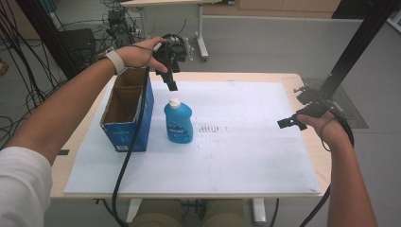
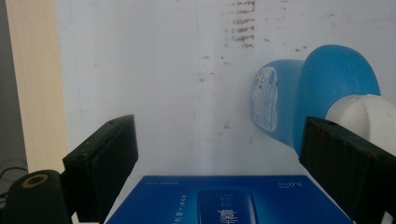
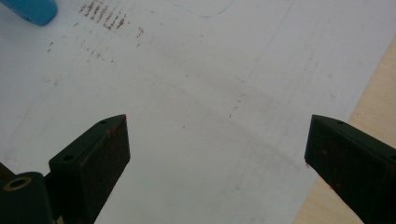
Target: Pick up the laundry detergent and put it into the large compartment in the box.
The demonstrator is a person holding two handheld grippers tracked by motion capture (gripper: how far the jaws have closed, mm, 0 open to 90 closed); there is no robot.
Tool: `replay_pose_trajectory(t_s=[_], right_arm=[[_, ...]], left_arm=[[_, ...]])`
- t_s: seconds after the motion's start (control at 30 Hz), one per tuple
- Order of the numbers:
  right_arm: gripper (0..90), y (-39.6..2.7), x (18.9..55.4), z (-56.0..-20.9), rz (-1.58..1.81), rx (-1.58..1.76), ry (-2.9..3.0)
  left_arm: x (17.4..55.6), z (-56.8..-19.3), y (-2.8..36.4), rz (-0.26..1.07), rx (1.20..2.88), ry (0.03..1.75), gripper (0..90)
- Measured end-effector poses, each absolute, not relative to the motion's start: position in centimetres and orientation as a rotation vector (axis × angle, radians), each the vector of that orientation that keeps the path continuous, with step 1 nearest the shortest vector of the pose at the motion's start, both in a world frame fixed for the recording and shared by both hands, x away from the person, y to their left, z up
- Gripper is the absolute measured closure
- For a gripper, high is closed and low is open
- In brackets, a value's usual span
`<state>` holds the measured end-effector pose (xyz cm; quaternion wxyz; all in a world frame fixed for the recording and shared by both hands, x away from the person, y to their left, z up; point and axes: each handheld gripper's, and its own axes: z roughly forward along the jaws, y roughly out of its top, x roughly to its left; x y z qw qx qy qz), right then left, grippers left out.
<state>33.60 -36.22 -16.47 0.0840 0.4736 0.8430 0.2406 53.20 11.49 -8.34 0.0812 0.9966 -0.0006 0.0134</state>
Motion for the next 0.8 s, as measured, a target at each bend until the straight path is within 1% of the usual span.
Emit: replay_pose_trajectory(t_s=[0.8], right_arm=[[6.7, -35.8, 33.5, -16.4, 0.715, 1.401, 2.523]], left_arm=[[52.1, -7.3, 12.2, 0.083, 2.965, 0.014, 11.6]])
